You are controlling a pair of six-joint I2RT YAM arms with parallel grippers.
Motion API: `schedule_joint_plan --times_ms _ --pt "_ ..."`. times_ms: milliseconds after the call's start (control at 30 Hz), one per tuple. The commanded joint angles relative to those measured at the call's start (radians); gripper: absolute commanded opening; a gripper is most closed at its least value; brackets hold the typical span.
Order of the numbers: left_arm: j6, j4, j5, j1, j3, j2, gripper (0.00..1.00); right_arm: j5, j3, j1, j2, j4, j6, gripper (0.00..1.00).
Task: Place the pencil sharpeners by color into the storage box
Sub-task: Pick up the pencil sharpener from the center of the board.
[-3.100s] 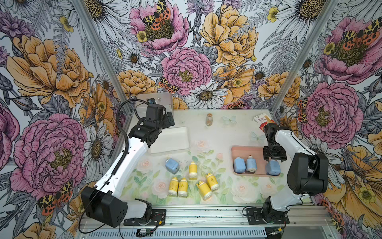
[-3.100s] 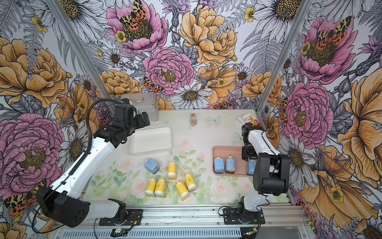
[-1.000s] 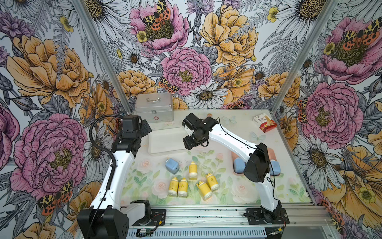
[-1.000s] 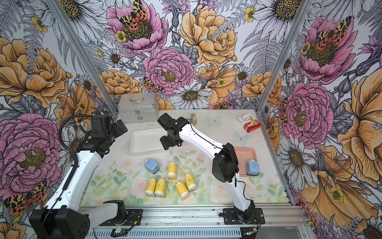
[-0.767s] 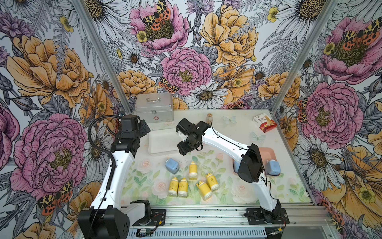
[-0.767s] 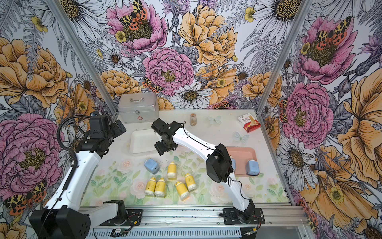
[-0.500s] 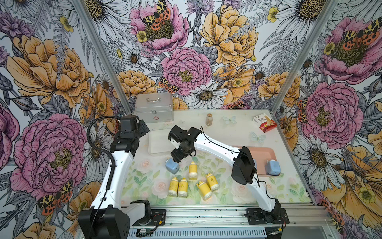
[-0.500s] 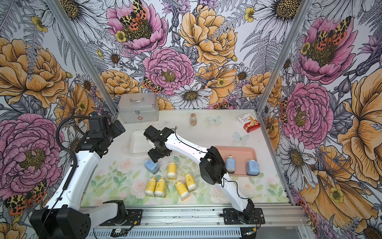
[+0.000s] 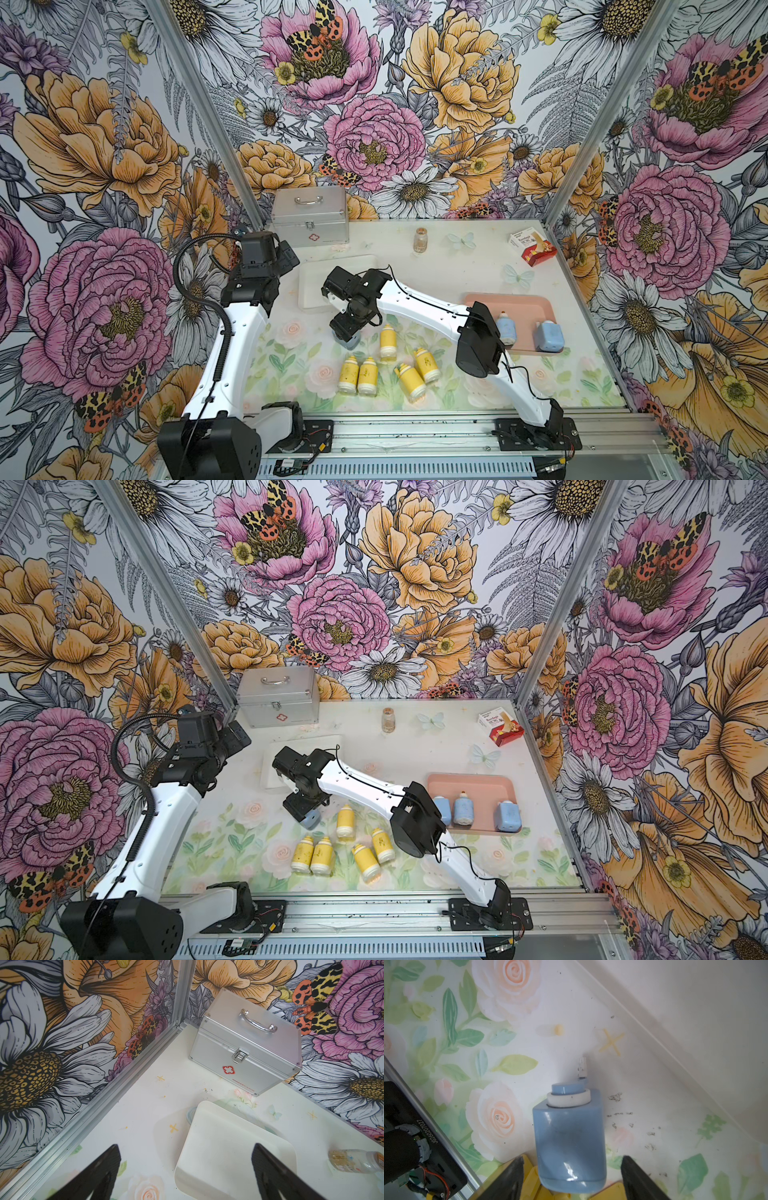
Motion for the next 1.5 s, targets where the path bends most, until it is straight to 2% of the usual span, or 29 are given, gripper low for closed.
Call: schedule_joint_plan --times_ms 0,167,333,667,800,1467 --pt "-0.008 0.02 0.006 0.01 -0.01 -0.005 0.99 -0.017 0.041 -0.004 0.036 0.001 -0.003 0.76" --pt "-0.008 0.018 0.004 0.01 -0.009 -0.004 0.99 -0.031 0.079 -0.005 0.071 -0.001 -0.004 0.76" --pt "-0.009 0.02 0.007 0.012 -0.009 -0.003 0.99 -0.044 0.097 -0.01 0.095 -0.003 0.008 0.71" --pt "-0.014 0.021 0.024 0.023 -0.009 0.003 0.99 -0.04 0.094 -0.021 0.11 -0.019 0.016 0.47" --pt "-0.015 0.019 0.029 0.026 -0.007 0.007 0.99 -0.028 0.093 -0.024 0.097 -0.019 0.016 0.4" --pt "-0.02 0.021 0.043 0.03 -0.007 0.009 0.99 0.045 0.074 -0.026 -0.019 -0.017 -0.001 0.34"
